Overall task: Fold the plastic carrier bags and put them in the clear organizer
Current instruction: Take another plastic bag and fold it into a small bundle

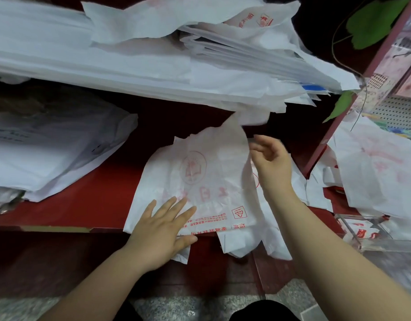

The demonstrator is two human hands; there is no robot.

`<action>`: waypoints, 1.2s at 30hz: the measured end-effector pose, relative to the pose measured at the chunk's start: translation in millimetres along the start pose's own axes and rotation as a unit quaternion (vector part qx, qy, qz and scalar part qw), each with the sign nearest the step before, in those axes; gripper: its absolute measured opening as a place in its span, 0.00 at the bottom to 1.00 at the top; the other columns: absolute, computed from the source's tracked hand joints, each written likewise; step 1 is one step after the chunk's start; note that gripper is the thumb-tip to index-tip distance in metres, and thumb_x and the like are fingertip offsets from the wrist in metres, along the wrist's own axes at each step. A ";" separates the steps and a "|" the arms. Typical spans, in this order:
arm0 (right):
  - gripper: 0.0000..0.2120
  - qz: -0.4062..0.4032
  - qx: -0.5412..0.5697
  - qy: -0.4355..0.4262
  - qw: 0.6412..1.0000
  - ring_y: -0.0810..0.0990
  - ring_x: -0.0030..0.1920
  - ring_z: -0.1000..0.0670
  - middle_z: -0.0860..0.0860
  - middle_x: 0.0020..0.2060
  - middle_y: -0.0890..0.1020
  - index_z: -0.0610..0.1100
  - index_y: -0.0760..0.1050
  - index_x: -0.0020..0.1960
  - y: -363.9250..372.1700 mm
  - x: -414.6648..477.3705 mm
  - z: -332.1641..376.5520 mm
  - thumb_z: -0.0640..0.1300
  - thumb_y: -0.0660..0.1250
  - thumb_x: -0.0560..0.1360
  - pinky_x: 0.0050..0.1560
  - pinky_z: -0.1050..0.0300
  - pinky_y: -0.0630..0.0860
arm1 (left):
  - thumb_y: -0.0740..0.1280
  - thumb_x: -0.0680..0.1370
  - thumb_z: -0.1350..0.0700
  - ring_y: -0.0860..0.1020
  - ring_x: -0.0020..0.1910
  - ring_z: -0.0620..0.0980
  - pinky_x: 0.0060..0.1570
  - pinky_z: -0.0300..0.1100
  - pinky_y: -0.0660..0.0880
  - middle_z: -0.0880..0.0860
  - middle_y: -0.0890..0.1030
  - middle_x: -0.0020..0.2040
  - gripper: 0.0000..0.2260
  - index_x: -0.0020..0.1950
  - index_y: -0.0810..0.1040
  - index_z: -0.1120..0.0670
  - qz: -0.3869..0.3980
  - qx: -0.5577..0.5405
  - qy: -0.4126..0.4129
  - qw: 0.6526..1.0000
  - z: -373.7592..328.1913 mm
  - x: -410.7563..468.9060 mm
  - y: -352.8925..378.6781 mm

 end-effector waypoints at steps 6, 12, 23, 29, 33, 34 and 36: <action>0.24 0.070 -0.106 0.208 0.970 0.73 0.46 0.52 0.50 0.49 0.73 0.40 0.62 0.70 -0.2 -4.7 -32.4 0.43 0.63 0.77 0.47 0.62 0.68 | 0.12 0.44 0.31 0.30 0.64 0.38 0.69 0.45 0.32 0.42 0.31 0.66 0.51 0.65 0.30 0.43 -0.004 -0.006 -0.009 1.000 -0.8 -0.8 -2.1; 0.23 0.133 -0.257 0.190 0.938 0.73 0.34 0.53 0.51 0.32 0.73 0.38 0.63 0.68 9.3 -0.8 -51.5 0.35 0.63 0.74 0.36 0.64 0.69 | 0.11 0.43 0.32 0.29 0.64 0.39 0.69 0.45 0.33 0.42 0.31 0.66 0.50 0.65 0.30 0.43 0.001 -0.013 -0.020 1.000 -1.6 -0.6 -1.4; 0.13 0.148 -0.411 -0.104 0.894 0.71 0.61 0.45 0.45 0.57 0.79 0.37 0.77 0.57 15.8 -12.9 -21.3 0.34 0.60 0.75 0.56 0.63 0.61 | 0.40 0.80 0.39 0.35 0.74 0.45 0.70 0.48 0.33 0.47 0.38 0.76 0.25 0.75 0.40 0.44 0.032 -0.032 -0.068 0.997 -0.6 30.9 -10.3; 0.20 0.162 -0.428 -0.016 0.889 0.65 0.67 0.45 0.44 0.67 0.68 0.39 0.67 0.67 12.5 -20.6 -51.3 0.41 0.62 0.76 0.64 0.59 0.59 | 0.44 0.80 0.40 0.37 0.74 0.45 0.70 0.48 0.34 0.47 0.40 0.76 0.25 0.76 0.42 0.44 0.021 -0.027 -0.071 0.997 5.6 51.7 -10.2; 0.22 0.020 -0.245 0.150 0.958 0.75 0.50 0.47 0.51 0.42 0.77 0.40 0.67 0.66 4.7 -5.3 -61.4 0.42 0.64 0.74 0.60 0.49 0.70 | 0.45 0.80 0.40 0.39 0.74 0.45 0.70 0.47 0.35 0.47 0.41 0.77 0.26 0.76 0.43 0.44 -0.002 -0.024 -0.071 0.997 5.8 53.3 -12.6; 0.20 0.012 -0.257 0.152 0.954 0.74 0.47 0.48 0.54 0.37 0.74 0.41 0.68 0.65 5.2 -1.1 -61.4 0.43 0.64 0.74 0.60 0.47 0.70 | 0.45 0.80 0.39 0.39 0.75 0.45 0.70 0.47 0.35 0.47 0.42 0.77 0.26 0.76 0.43 0.44 -0.011 -0.022 -0.072 0.997 6.0 52.8 -12.5; 0.18 0.030 -0.293 0.152 0.943 0.75 0.48 0.47 0.55 0.37 0.72 0.44 0.70 0.62 8.4 2.7 -58.7 0.44 0.65 0.73 0.60 0.45 0.69 | 0.40 0.77 0.34 0.41 0.75 0.45 0.71 0.46 0.35 0.47 0.43 0.77 0.30 0.76 0.42 0.44 -0.032 -0.016 -0.075 0.997 6.8 52.1 -12.3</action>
Point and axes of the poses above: each hand's wrist, its own x-axis towards the middle knuckle, its own y-axis out of the palm, z = x × y, the point moved 4 cm from there along x, towards the middle knuckle
